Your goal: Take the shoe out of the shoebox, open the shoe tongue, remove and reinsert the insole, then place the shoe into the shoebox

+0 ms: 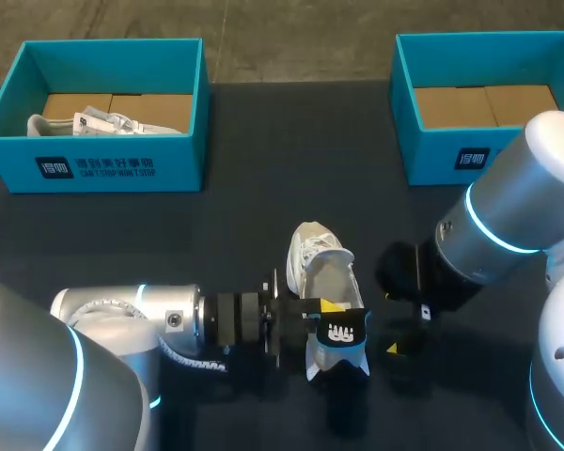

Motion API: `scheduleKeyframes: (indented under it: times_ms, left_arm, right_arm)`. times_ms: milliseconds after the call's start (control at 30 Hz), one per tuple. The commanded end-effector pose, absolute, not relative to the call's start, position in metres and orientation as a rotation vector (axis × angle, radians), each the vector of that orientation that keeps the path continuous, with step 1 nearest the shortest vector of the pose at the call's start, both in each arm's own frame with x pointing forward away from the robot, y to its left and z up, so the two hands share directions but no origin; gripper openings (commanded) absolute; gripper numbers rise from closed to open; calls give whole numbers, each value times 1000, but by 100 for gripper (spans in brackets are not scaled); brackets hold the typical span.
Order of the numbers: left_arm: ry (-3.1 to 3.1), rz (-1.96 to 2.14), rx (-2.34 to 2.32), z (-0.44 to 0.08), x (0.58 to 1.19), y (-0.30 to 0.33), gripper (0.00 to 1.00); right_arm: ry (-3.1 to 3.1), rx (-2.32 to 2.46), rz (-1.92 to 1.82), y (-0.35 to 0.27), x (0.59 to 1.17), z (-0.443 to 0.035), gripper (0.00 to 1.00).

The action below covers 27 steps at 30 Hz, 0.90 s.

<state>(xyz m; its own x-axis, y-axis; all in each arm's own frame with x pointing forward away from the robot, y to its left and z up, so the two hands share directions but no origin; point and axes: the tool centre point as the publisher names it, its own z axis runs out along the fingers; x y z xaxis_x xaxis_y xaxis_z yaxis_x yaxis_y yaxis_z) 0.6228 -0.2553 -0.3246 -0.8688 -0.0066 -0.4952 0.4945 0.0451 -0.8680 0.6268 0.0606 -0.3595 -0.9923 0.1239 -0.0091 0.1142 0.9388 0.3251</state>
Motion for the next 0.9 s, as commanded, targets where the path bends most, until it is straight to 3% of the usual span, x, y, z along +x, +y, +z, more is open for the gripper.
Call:
scheduleKeyframes:
  times_ms: [33,900]
  left_arm:
    - [1988,-1879,506,-327,626,-259,0]
    - [2116,-1738,517,-359,645,-249,0]
  right_arm:
    - [3062,191,507,62,626,-361,100]
    - [3062,191,507,62,626,-361,100]
